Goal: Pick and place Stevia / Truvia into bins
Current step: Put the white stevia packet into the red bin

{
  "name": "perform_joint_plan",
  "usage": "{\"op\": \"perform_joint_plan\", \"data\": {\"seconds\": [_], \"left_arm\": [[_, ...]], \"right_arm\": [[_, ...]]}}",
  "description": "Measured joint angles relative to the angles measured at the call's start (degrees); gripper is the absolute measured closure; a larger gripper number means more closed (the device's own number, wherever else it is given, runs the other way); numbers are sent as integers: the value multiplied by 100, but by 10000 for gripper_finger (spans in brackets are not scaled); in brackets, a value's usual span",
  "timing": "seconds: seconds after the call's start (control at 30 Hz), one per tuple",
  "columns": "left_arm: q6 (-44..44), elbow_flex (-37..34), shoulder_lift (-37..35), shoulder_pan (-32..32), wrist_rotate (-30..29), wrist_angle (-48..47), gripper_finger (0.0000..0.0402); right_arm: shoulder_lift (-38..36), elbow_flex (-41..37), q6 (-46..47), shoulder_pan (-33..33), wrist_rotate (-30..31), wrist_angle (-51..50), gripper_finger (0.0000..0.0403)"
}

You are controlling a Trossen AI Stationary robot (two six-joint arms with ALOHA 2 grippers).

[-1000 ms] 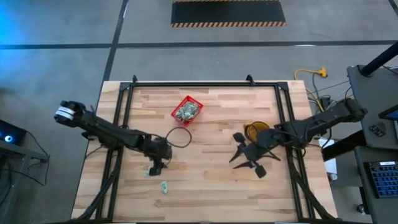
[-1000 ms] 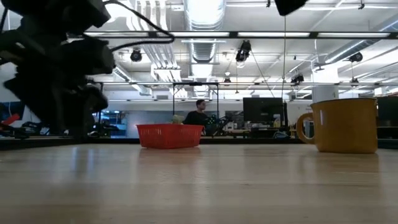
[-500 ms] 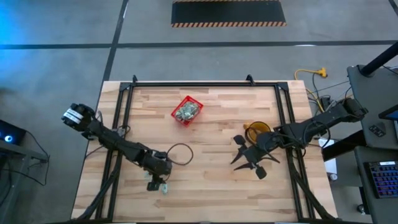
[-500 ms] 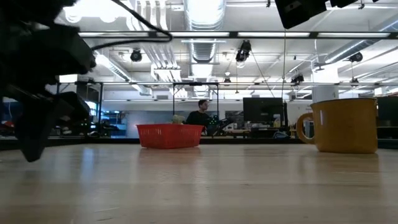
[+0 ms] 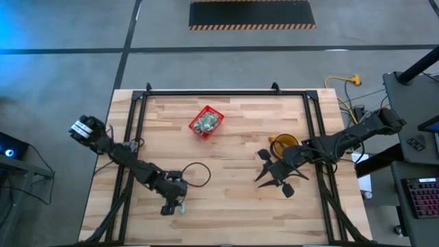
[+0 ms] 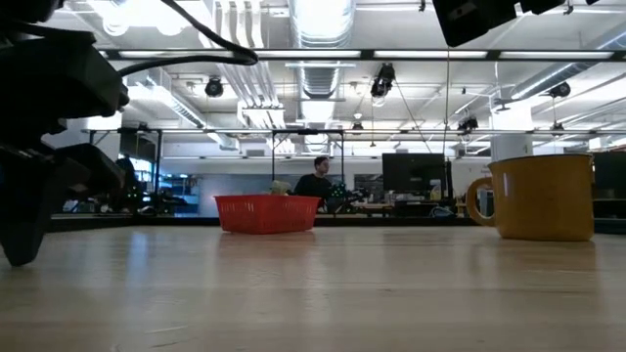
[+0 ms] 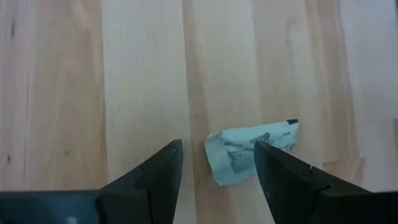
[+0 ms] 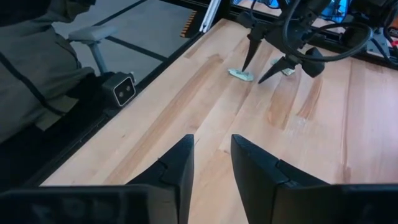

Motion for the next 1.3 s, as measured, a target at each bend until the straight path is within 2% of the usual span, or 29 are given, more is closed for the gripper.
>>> {"op": "perform_joint_plan", "data": {"seconds": [0.23, 0.5, 0.83, 1.13, 1.3], "left_arm": [[-16, 66, 336, -42, -86, 50, 217], [-268, 99, 375, -65, -123, 182, 217], [-287, 157, 385, -401, -569, 100, 217], [-404, 658, 414, -738, -748, -627, 217], [-604, 902, 412, -922, -1070, -1062, 217]], "right_arm": [[0, -44, 16, -2, 0, 3, 305], [0, -63, 18, -2, 0, 5, 314], [0, -120, 18, -2, 0, 0, 317], [0, -120, 18, -2, 0, 3, 322], [0, -136, 18, -2, -2, 4, 328]]}}
